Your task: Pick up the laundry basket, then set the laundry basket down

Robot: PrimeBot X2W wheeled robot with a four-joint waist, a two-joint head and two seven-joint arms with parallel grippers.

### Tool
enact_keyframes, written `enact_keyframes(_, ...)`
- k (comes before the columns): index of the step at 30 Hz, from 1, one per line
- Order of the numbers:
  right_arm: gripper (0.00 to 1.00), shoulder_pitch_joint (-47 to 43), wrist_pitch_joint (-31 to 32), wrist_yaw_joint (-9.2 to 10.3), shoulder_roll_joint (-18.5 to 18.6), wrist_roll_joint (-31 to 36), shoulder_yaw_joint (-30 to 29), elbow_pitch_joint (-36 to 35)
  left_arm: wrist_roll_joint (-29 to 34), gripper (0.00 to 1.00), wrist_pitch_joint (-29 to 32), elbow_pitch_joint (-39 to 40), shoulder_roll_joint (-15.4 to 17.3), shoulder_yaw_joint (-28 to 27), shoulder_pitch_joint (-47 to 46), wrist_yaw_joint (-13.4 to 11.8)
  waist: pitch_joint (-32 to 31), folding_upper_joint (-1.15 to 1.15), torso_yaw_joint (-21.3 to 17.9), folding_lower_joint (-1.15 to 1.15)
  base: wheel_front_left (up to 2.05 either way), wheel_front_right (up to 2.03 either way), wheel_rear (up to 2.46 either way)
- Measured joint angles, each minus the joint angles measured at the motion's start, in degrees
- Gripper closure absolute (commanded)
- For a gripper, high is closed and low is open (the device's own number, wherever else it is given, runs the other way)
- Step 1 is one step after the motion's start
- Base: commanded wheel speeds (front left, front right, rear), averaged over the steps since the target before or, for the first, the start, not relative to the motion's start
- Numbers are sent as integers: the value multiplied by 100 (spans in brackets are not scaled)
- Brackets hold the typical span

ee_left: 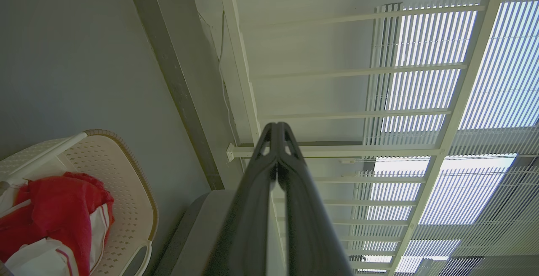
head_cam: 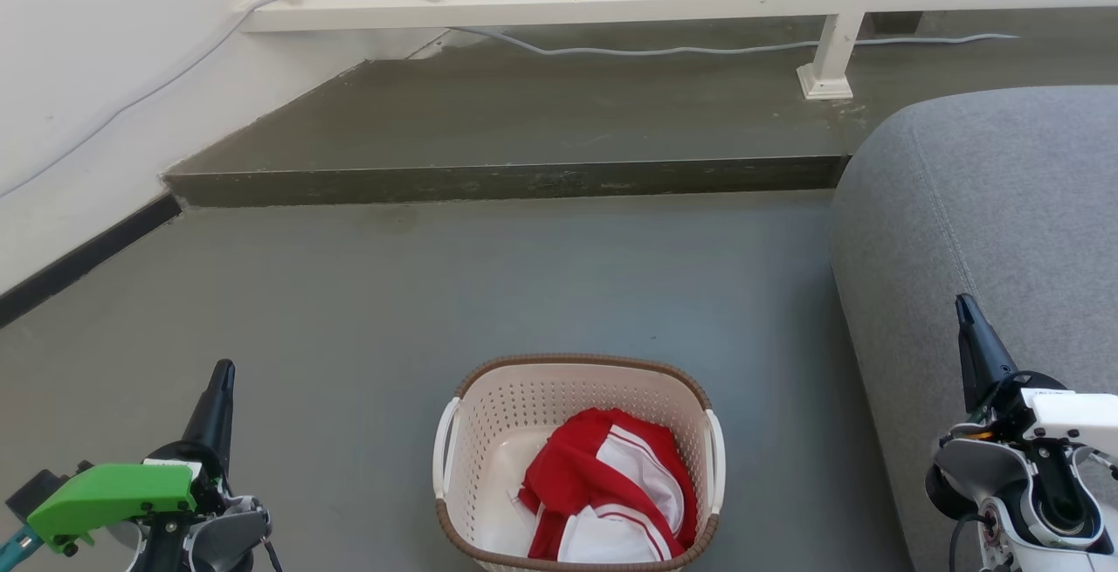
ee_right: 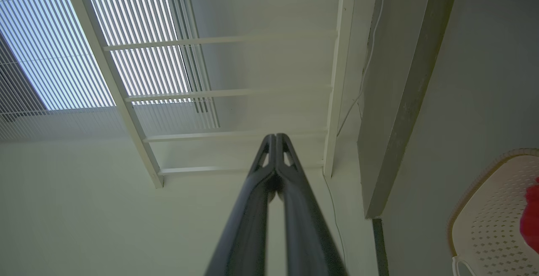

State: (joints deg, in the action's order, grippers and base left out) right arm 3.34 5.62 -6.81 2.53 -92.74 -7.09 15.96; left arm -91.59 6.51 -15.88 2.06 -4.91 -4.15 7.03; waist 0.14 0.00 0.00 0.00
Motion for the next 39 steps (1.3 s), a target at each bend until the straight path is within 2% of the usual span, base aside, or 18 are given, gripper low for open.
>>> enact_keyframes(39, 100, 0, 5, 0, -3, 0, -3, 0, 0, 100, 0, 1, 0, 0, 0, 0, 0, 0, 0, 0, 0, 0, 0)
